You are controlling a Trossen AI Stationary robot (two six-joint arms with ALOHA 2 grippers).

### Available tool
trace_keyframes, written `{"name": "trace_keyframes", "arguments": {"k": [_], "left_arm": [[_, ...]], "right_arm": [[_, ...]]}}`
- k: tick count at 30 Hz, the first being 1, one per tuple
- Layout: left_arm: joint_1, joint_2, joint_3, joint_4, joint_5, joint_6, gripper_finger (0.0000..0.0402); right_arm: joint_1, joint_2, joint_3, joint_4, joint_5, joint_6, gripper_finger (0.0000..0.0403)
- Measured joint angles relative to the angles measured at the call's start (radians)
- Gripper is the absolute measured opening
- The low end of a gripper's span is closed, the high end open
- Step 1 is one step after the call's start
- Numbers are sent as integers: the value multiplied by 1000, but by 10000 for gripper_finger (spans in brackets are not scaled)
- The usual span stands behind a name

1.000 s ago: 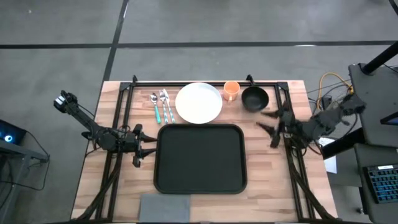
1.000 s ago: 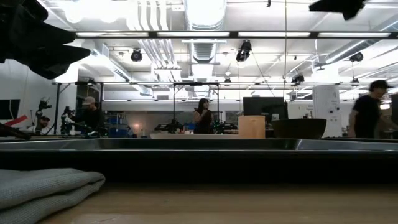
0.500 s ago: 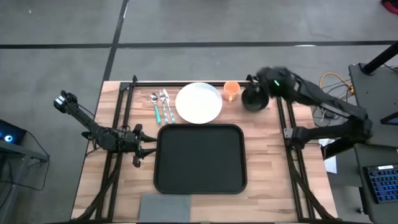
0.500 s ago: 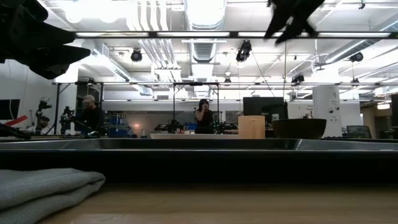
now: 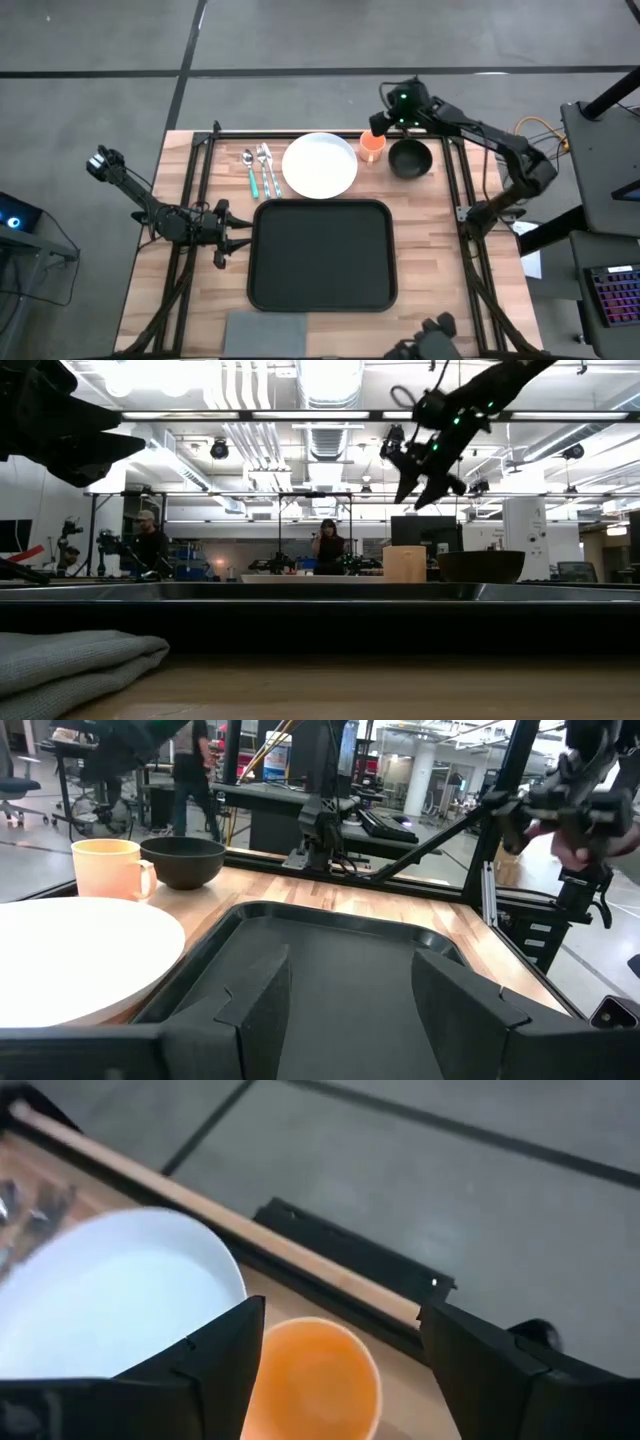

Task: Set up tray
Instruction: Put the orange mug on the black serving tray

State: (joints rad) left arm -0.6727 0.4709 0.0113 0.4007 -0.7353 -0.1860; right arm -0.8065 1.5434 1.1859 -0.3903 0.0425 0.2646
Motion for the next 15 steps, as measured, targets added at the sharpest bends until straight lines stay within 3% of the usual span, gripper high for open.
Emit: {"name": "trace_keyframes", "arguments": {"k": [6,15], "left_arm": [[0,0,0,0,0,0,187],[0,0,0,0,0,0,187]], "right_arm": [[4,92,-5,9,10,20,245],[14,111,-30,6,10,29,237]]}}
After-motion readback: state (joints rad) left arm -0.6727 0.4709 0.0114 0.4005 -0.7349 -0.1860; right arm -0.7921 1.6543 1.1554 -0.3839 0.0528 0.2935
